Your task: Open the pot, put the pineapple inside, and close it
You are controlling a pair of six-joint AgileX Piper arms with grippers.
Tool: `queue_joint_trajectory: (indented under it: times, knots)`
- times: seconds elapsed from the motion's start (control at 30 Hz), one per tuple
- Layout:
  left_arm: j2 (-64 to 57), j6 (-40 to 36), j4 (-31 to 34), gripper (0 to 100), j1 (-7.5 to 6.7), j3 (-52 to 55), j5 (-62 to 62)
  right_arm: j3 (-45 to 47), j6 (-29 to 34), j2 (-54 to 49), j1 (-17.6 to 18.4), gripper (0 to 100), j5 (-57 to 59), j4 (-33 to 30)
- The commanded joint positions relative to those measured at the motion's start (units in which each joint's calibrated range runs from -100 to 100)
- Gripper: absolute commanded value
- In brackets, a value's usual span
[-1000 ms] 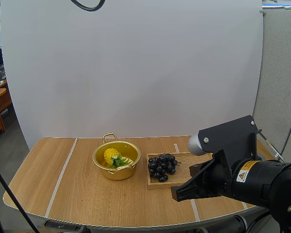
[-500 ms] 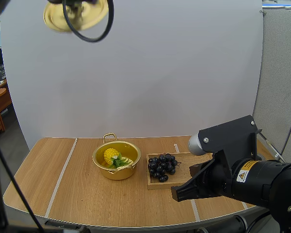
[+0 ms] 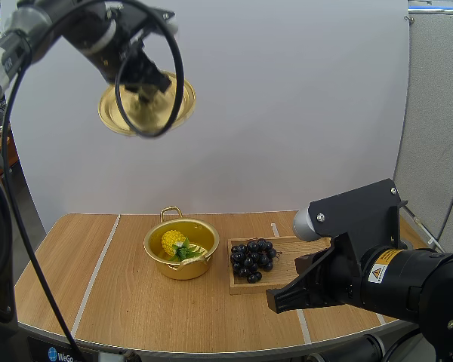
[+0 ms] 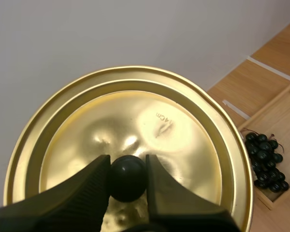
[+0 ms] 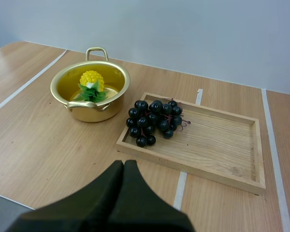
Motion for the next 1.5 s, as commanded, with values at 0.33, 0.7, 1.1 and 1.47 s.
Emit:
queue_joint_trajectory:
  times: [0.33,0.7,1.1,1.47]
  knots:
    - [0.1,10.7,-7.7,0,0.07,26.4,-11.6,0.0,-0.5,-0.5,-0.2,0,-1.1,0.2]
    - [8.4,14.7,-13.4,0,0.07,31.5,-16.4,0.0,-0.5,-0.5,-0.2,0,-1.1,0.2]
    - [19.2,15.5,-13.7,0,0.07,31.5,-21.3,0.0,-0.5,-0.5,-0.2,0,-1.1,0.2]
    - [28.0,16.0,-14.2,0,0.07,31.5,-23.2,0.1,-0.5,-0.5,-0.2,0,-1.1,0.6]
